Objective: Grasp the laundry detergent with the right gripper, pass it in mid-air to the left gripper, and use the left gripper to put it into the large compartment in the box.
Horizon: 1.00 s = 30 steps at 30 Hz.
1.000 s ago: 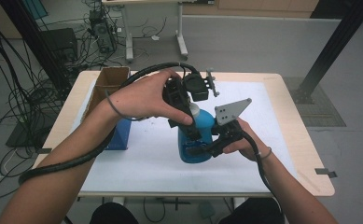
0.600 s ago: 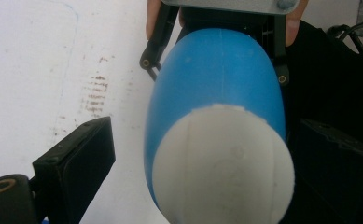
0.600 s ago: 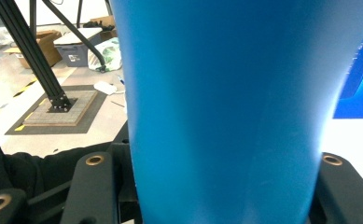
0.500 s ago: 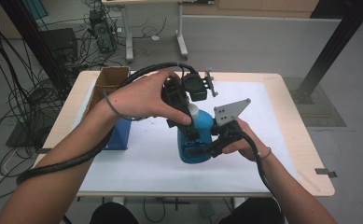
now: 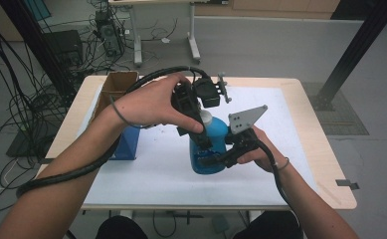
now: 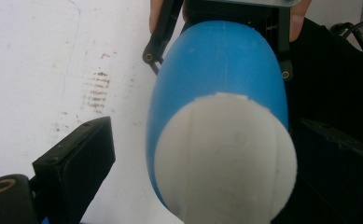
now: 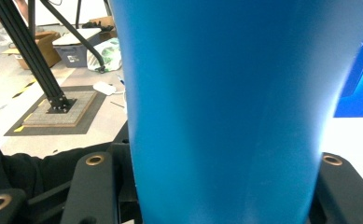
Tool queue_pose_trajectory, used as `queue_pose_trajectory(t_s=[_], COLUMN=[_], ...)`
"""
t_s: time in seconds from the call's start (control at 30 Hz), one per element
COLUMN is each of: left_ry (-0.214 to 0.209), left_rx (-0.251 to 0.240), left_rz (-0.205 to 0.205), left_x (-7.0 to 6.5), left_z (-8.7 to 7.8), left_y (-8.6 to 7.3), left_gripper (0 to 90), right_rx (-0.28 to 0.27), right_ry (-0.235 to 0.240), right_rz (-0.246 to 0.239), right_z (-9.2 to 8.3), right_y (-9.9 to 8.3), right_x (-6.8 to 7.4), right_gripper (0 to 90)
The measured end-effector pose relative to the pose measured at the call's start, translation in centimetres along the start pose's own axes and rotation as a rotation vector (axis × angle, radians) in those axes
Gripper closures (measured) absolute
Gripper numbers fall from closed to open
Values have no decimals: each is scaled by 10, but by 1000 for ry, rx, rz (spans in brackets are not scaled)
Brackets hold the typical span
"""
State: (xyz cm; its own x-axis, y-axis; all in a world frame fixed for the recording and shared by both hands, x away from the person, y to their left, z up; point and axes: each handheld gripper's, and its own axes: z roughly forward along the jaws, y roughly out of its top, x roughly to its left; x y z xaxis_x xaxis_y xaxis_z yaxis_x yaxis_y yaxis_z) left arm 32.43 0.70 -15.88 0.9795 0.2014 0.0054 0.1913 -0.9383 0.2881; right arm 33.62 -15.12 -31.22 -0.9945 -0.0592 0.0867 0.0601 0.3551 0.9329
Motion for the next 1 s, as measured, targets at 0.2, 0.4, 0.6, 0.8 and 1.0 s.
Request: queue_pose_trajectory(t_s=[0.2,0.4,0.6,0.8,1.0], left_ry=[2,2,1,3,0], left_rx=[2,2,1,5,8], left_rz=[3,4,3,5,10], left_x=[0,0,0,1,0], left_z=[-1,-1,0,0,0], left_y=[1,0,0,1,2], left_gripper=[68,69,69,70,70], right_rx=[1,1,5,3,2], right_ry=[0,1,-1,1,-1], right_rz=[1,4,3,3,1], right_z=[-1,-1,-1,0,0], right_y=[0,0,-1,0,0], right_x=[0,-1,-2,-2,-2], right_gripper=[432,432,432,432,432])
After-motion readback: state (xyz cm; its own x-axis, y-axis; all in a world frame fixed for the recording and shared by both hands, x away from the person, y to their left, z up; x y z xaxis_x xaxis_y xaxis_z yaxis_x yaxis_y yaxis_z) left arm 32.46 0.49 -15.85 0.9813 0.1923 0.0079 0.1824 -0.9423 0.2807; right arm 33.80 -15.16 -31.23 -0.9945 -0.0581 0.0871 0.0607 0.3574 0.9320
